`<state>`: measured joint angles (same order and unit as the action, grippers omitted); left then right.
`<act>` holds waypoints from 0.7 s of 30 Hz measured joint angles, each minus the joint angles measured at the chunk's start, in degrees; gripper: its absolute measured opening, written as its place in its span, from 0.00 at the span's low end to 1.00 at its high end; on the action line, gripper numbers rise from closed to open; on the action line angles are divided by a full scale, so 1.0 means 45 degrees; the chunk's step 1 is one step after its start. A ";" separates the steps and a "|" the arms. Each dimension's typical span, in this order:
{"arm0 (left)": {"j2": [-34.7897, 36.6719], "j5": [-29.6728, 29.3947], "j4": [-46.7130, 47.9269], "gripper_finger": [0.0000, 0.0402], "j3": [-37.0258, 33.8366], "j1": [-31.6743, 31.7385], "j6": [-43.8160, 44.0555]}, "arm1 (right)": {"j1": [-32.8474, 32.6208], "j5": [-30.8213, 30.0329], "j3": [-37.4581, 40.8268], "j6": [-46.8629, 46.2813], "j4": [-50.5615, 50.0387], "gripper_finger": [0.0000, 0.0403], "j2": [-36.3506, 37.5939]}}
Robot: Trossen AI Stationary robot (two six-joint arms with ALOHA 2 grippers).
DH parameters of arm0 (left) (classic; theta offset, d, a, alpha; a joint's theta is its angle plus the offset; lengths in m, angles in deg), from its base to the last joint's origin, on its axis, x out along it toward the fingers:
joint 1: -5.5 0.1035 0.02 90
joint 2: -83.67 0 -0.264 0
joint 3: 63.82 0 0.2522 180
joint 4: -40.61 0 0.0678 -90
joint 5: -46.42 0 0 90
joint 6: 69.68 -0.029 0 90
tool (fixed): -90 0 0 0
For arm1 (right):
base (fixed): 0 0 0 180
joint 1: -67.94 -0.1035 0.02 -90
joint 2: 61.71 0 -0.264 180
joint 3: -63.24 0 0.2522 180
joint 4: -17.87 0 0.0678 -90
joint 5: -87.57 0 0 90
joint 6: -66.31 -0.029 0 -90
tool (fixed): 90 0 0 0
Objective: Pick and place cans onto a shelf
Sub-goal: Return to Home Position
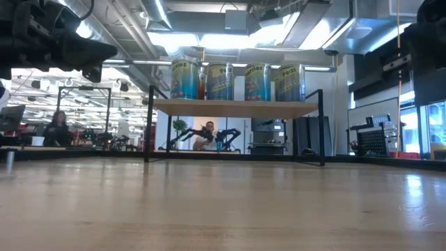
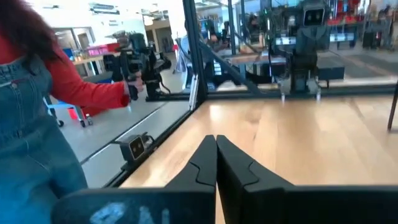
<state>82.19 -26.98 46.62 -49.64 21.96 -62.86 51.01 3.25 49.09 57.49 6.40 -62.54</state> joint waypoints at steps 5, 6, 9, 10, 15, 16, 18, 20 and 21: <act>-0.0005 -0.0240 0.0163 0.00 0.0000 -0.0003 -0.0831 | 0.0000 0.0004 0.0000 0.1007 0.0007 0.00 -0.0032; -0.0005 -0.0319 0.0189 0.00 0.0000 -0.0003 -0.0933 | 0.0000 0.0004 0.0000 0.1067 0.0004 0.00 -0.0032; -0.0005 -0.0574 0.0375 0.00 0.0000 0.0002 -0.0970 | 0.0000 -0.0001 0.0000 0.1053 0.0002 0.00 -0.0037; -0.0005 -0.0593 0.0554 0.00 0.0000 0.0002 -0.0978 | 0.0000 0.0000 0.0000 0.1039 0.0002 0.00 -0.0037; -0.0015 -0.0705 0.1043 0.00 0.0000 -0.0003 -0.0996 | 0.0000 -0.0019 0.0000 0.1539 -0.0029 0.02 -0.0107; -0.0015 -0.0863 0.1070 0.00 0.0000 -0.0003 -0.0999 | 0.0000 -0.0020 0.0000 0.1695 -0.0026 0.03 -0.0115; -0.0015 -0.1217 0.1103 0.00 0.0000 0.0002 -0.1006 | 0.0000 -0.0011 0.0000 0.1449 -0.0025 0.05 -0.0115; 0.0004 -0.1500 0.1122 0.00 0.0000 0.0002 -0.1024 | 0.0000 -0.0012 0.0000 0.0866 -0.0021 0.05 -0.0119; 0.0001 -0.1614 0.1130 0.00 0.0000 0.0002 -0.1001 | -0.0002 -0.0011 0.0000 0.0616 -0.0022 0.06 -0.0115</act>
<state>82.19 -34.24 51.71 -49.64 21.97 -67.37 51.00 3.20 49.09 60.26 6.31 -63.06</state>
